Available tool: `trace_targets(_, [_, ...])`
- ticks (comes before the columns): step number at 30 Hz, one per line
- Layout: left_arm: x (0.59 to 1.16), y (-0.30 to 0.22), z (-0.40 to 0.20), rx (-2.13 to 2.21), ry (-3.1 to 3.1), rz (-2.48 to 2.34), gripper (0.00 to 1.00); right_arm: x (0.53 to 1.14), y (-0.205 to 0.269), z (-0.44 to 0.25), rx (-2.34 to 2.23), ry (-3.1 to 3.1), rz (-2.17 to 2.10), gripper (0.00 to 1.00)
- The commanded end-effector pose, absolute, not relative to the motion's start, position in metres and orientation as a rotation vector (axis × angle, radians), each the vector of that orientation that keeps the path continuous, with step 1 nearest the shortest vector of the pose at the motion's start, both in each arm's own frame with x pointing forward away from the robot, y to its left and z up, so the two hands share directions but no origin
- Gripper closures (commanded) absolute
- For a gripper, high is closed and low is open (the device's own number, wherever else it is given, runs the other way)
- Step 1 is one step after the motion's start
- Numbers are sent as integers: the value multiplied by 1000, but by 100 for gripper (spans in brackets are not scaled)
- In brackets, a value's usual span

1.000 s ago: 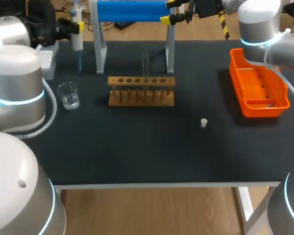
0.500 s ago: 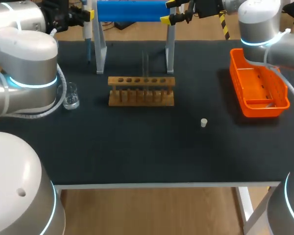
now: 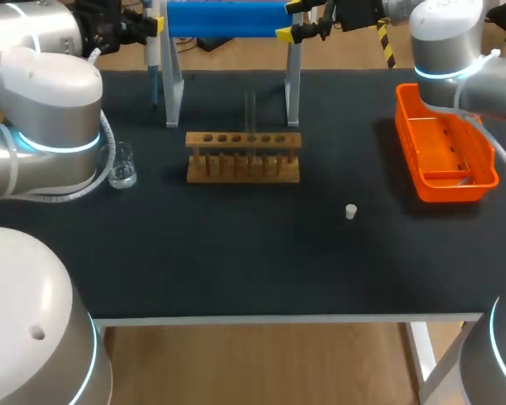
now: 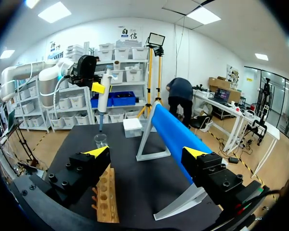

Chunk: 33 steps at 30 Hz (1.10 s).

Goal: Invert the test tube, pick up the pipette, mount the tip to pipette, aspirate from beaker and dispense into the tube, eject the tip, return the pipette, and cap with the stopper.

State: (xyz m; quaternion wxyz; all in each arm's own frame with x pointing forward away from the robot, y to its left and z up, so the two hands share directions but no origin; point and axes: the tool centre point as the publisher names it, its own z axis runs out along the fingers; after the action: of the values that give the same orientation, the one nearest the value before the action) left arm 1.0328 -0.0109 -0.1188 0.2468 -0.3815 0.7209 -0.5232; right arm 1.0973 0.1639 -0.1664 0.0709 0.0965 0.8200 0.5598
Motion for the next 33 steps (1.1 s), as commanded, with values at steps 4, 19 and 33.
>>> trace_targets(4, [1042, -14, -124, -1059, 1961, -1407, 100, 1099, 163, -165, 288, 2473, 1682, 0])
trace_targets(19, [1073, -21, -148, -1243, 1859, -1278, 100, 1099, 163, -165, 288, 2473, 1682, 0])
trace_targets(33, [1103, -23, -162, -1347, 1824, -1139, 100, 1099, 163, -165, 288, 2473, 1682, 0])
